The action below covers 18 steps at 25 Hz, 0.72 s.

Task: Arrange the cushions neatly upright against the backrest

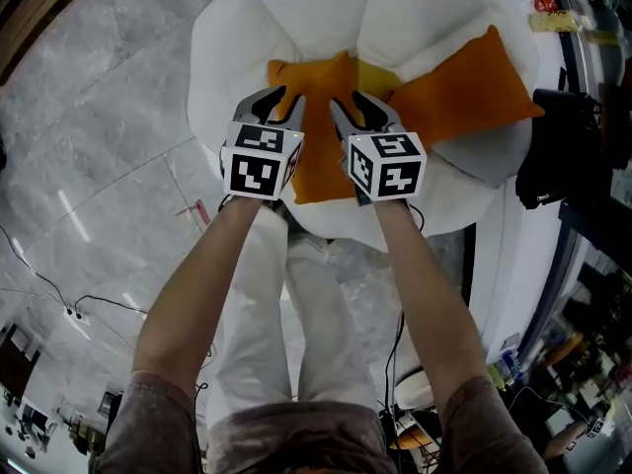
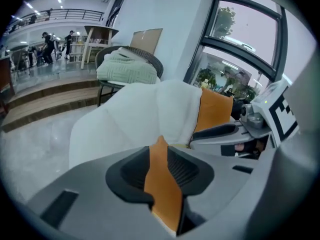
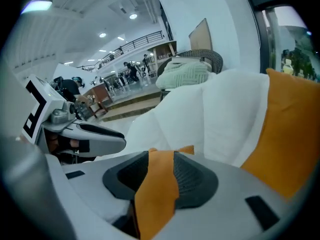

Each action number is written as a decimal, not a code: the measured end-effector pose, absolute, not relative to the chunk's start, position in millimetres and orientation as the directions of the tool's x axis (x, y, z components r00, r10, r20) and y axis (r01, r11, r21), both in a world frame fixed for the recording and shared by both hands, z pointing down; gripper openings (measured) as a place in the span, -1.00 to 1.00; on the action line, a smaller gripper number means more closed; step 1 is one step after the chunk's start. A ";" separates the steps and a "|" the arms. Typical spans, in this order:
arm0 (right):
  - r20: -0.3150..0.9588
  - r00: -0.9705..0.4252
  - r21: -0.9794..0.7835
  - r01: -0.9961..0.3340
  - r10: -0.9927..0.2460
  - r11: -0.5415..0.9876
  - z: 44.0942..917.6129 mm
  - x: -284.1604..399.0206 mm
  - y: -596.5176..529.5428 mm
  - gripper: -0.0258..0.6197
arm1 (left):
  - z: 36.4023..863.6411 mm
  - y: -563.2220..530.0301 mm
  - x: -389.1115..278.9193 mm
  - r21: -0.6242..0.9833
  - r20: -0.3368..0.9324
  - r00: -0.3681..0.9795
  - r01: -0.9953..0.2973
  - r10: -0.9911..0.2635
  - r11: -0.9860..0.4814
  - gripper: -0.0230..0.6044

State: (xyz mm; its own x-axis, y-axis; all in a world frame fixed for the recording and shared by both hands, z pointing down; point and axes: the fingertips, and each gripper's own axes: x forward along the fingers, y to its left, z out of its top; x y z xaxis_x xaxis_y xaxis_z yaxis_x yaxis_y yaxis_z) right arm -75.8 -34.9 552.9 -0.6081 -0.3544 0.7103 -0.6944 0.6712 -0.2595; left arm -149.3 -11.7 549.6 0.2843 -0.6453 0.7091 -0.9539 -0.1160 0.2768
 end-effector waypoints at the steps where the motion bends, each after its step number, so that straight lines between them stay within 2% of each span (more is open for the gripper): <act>1: 0.724 -0.601 -0.262 -0.694 -0.340 0.671 563.3 -72.9 -29.5 -0.46 | 561.8 -4.3 -146.4 0.290 0.717 0.290 -0.951 -0.634 -0.108 -0.59; 9: 0.801 -0.553 -0.255 -0.664 -0.231 0.703 635.8 -54.9 -5.9 -0.43 | 640.6 27.9 -127.3 0.352 0.755 0.314 -0.935 -0.576 -0.049 -0.46; 18: 0.824 -0.543 -0.290 -0.650 -0.162 0.702 673.1 -44.8 -2.7 -0.40 | 683.1 29.9 -114.9 0.381 0.774 0.326 -0.924 -0.543 -0.011 -0.42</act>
